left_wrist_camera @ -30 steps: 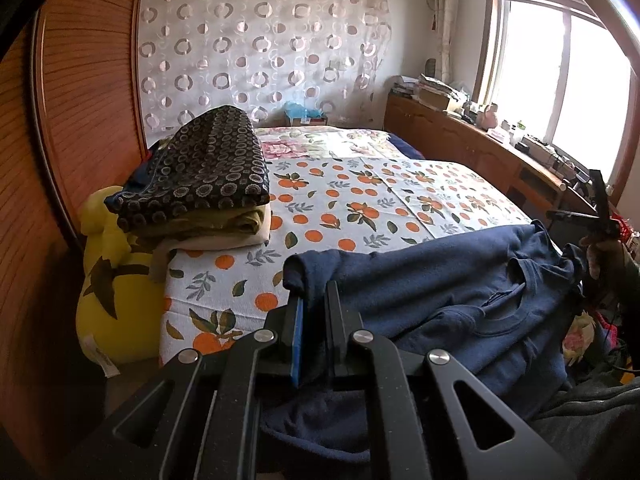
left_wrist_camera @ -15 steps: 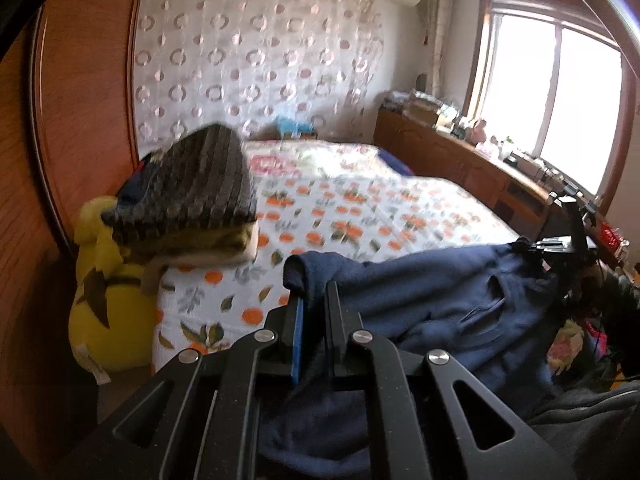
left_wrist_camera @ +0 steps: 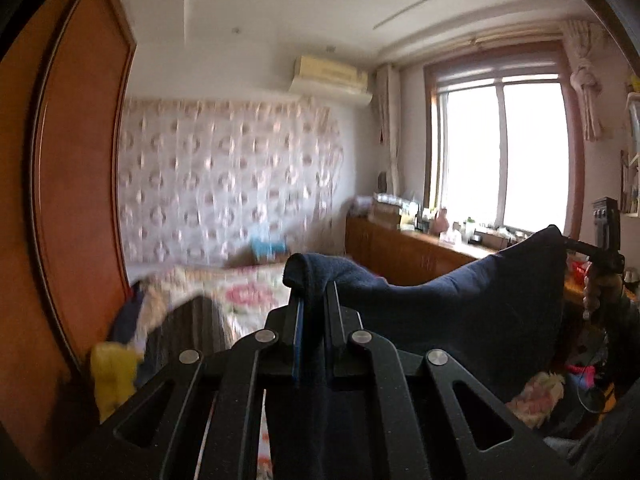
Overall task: Fold small clothes
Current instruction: 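Lift the shirt high with both grippers and fold it over itself, then lower the shirt onto the bed and open both grippers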
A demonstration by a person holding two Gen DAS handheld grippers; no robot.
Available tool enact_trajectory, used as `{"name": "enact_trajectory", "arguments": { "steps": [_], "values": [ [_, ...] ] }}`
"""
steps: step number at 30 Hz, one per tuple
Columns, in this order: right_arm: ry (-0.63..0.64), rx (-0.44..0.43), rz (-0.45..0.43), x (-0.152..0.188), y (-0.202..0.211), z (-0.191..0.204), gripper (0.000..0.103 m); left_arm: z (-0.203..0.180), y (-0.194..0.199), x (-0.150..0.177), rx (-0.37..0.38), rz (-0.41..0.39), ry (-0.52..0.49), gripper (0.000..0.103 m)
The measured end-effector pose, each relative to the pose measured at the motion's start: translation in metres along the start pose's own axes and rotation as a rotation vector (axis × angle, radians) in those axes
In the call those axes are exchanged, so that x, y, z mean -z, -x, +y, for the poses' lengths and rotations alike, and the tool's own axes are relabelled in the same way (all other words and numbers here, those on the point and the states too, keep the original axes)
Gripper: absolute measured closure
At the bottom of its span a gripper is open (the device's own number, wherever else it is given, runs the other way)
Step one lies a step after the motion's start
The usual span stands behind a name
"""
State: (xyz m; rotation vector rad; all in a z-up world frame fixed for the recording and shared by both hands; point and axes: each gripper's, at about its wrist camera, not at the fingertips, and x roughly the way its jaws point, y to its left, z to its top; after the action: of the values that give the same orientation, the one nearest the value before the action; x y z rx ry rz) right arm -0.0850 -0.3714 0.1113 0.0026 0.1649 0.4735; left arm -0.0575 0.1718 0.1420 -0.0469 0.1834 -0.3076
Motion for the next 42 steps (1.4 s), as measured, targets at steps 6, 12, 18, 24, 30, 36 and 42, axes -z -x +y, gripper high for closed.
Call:
{"name": "enact_trajectory", "arguments": {
  "steps": [6,12,18,24,30,36,42],
  "values": [
    [0.086,0.050,-0.108,-0.051,0.023,0.015,0.093,0.000,0.002,-0.041,-0.010,-0.088,-0.026,0.094],
    [0.125,0.076,-0.111,-0.051,0.017,0.031,0.093,0.007,-0.005,-0.050,-0.020,-0.104,-0.025,0.094],
    [0.109,0.124,-0.035,-0.040,-0.020,0.024,0.093,0.019,-0.051,-0.035,-0.066,-0.039,-0.031,0.094],
    [0.061,0.167,0.160,-0.025,-0.144,-0.015,0.093,0.047,-0.170,-0.001,-0.122,0.132,-0.044,0.094],
    [0.011,0.189,0.328,0.012,-0.261,-0.047,0.093,0.058,-0.276,0.032,-0.161,0.261,-0.053,0.094],
    [-0.006,0.204,0.459,0.017,-0.353,-0.071,0.093,0.071,-0.356,0.075,-0.191,0.396,-0.035,0.094],
    [-0.038,0.275,0.539,-0.003,-0.399,-0.102,0.071,0.077,-0.391,0.097,-0.183,0.494,0.025,0.087]
  ]
}}
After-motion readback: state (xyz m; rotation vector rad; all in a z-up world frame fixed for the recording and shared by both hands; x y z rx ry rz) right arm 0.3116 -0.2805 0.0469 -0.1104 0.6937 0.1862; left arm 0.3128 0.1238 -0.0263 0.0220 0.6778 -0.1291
